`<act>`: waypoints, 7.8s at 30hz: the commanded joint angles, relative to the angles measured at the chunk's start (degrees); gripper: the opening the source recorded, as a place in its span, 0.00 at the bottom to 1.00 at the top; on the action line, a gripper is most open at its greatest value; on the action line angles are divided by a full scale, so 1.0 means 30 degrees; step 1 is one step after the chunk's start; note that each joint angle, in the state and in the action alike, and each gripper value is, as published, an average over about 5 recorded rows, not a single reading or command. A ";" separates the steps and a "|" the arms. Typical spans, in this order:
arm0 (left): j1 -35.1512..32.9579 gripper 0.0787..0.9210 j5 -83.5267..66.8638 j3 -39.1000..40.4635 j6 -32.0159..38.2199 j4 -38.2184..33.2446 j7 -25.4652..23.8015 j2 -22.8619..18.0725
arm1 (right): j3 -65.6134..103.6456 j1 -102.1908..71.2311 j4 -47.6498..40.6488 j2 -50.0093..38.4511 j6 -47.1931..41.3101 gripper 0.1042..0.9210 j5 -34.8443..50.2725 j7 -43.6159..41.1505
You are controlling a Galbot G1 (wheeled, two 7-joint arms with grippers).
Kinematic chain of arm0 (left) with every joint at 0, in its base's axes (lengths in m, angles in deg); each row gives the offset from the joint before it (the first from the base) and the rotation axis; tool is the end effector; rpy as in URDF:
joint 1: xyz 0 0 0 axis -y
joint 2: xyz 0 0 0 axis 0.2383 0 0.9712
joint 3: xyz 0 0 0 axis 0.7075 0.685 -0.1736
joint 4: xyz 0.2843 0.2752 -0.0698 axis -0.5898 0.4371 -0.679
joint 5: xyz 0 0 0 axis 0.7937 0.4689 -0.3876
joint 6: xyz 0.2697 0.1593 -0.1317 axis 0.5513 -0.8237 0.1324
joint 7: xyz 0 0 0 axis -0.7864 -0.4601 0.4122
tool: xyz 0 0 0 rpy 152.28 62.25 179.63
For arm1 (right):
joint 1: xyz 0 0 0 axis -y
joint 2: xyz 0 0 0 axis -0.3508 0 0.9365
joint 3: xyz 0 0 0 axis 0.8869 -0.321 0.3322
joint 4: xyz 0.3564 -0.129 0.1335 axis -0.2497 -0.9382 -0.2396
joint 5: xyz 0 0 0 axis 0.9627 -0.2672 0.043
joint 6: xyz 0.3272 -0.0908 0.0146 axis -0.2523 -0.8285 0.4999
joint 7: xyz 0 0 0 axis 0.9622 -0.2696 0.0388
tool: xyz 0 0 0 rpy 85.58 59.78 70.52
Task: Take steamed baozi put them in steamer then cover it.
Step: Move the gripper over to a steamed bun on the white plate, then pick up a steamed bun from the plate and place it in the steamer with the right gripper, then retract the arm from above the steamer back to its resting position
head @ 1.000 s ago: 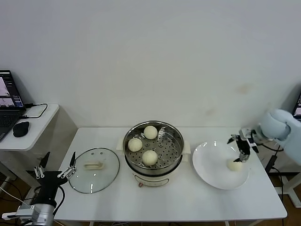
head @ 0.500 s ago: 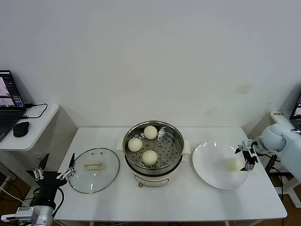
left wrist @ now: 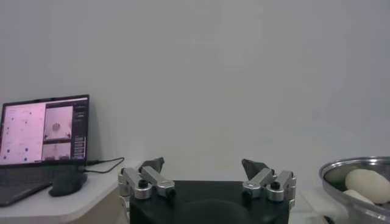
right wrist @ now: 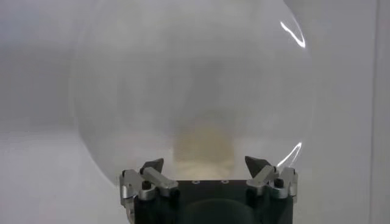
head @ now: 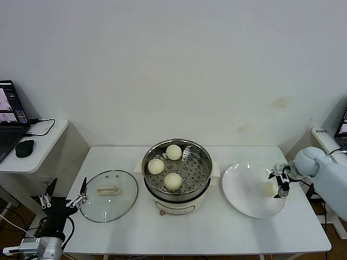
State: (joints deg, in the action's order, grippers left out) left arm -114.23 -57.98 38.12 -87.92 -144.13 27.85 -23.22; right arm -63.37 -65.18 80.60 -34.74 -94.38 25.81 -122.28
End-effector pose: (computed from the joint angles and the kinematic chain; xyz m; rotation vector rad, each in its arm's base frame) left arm 0.1072 0.1362 -0.2942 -0.1499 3.1097 0.1625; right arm 0.4988 -0.2976 -0.2514 1.0940 -1.4081 1.3565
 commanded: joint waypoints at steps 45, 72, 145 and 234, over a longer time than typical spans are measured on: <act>0.0366 0.88 0.0320 0.0734 -0.0090 -0.0465 0.0045 0.0018 | -1.5757 2.0083 1.0619 0.0106 -0.7601 0.62 1.4495 0.1573; 0.0424 0.88 0.0192 0.0297 0.0022 -0.0417 0.0063 -0.0107 | -1.4976 1.3102 0.5907 0.7053 -1.1052 0.63 1.4344 0.4704; 0.2186 0.88 1.6322 0.0534 0.1610 0.5246 0.1316 0.0362 | 2.6532 -2.4252 1.5341 1.3506 0.4960 0.88 1.2719 1.5365; 1.2715 0.61 2.8954 0.5104 0.5649 1.9618 0.1644 0.1818 | 2.6915 -2.5918 1.6292 1.6773 0.3867 0.88 1.1369 1.8471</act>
State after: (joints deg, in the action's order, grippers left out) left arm -77.16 28.96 53.39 -71.10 -88.50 32.03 -17.61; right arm 17.84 -143.00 129.51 15.53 -82.73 59.95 -66.80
